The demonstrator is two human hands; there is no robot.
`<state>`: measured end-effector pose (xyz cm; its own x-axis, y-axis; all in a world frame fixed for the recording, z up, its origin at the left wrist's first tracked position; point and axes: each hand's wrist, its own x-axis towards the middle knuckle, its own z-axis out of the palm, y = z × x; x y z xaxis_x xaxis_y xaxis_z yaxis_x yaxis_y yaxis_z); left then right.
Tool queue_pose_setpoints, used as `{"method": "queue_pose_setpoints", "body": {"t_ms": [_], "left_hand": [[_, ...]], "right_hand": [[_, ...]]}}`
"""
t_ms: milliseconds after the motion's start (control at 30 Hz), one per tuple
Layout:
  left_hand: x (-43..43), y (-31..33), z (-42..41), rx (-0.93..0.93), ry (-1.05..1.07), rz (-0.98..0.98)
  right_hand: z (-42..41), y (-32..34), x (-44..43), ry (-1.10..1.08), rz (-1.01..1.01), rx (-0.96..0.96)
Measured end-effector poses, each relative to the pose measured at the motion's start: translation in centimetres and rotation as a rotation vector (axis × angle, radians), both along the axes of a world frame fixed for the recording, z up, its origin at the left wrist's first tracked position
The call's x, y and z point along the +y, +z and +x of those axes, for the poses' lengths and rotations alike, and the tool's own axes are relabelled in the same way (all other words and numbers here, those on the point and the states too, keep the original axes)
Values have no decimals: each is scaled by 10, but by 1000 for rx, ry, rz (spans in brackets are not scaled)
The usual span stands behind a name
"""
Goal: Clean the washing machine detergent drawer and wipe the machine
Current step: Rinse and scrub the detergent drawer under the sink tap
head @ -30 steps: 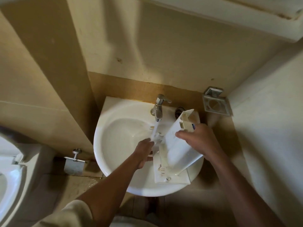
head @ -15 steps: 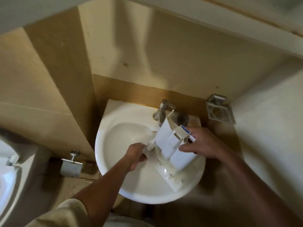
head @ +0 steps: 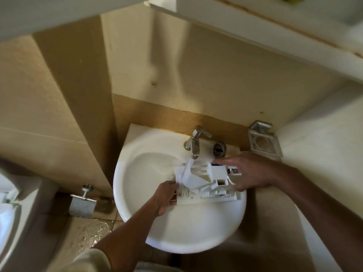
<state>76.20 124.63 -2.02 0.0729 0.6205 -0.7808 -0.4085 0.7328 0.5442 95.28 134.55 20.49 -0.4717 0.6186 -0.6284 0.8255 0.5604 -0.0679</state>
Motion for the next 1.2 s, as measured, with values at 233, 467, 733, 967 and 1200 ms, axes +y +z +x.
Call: {"method": "queue_pose_setpoints", "body": {"t_ms": [233,467,733,967,1200], "left_hand": [[14,-5,-2,-29,101,74],[15,-8,-14,88,-36,13],[21,-4,-19,328,-278,95],[4,-7,-33,298,-447,143],[-15,2,-28,31,-276,171]], "right_hand": [[0,1,-4,397,98,-49],[1,-3,-8,409,88,-70],[5,-1,-8,330,87,7],[0,1,-8,228,-26,160],[3,-10,-12,-110,232,579]]}}
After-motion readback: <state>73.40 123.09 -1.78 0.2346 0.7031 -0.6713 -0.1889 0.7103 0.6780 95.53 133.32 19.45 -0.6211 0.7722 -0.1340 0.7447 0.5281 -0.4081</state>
